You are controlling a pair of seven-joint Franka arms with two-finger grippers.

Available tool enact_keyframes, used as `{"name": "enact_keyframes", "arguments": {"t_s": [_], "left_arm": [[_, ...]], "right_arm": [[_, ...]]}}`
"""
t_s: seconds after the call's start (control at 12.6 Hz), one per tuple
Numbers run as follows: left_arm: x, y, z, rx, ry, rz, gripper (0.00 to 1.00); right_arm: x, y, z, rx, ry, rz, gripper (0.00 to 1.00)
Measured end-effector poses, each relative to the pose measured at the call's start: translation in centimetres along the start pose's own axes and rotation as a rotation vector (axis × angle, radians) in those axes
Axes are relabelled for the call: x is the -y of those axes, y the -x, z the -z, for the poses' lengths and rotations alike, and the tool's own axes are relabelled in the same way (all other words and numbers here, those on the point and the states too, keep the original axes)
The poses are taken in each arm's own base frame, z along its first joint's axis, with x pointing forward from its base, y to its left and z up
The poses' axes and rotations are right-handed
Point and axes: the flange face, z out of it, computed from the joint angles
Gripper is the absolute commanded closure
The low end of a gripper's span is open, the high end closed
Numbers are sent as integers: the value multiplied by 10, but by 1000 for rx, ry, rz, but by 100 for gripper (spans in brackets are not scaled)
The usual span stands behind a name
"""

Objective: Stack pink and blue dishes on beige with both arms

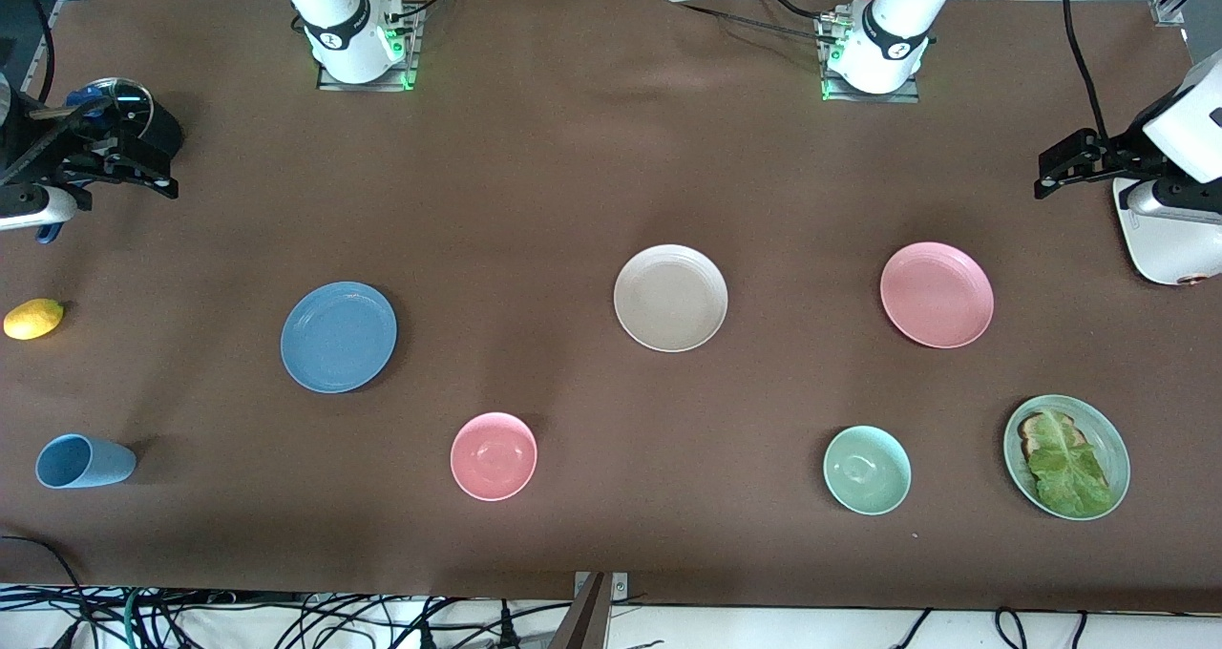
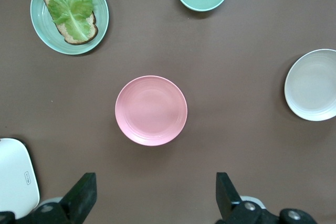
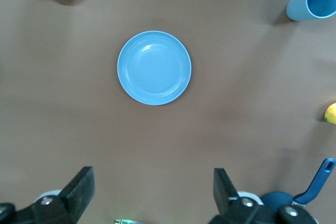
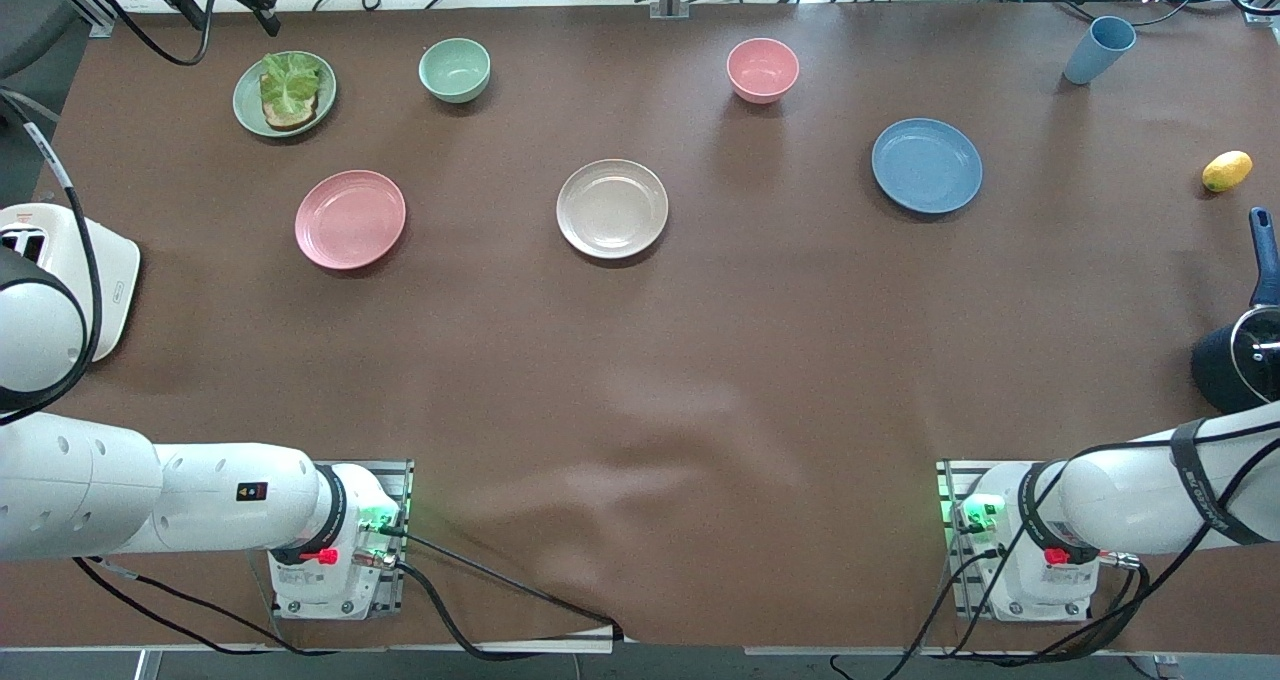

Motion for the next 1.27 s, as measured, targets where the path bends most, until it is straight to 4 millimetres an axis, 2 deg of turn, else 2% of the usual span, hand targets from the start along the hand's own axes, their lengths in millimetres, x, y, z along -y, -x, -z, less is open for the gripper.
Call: {"name": "enact_keyframes", "arguments": {"t_s": [0.63,0.95,1.27], "left_arm": [[0,0,0,0,0,0,0],[0,0,0,0,0,-1,0],[0,0,-1,1,0,-1,0]], "right_arm": [[-1,-1,-3,7,-1,-2,0],[-14,0,-6,15,-1,-27,0],[-14,0,-6,15,-1,-26,0]]}}
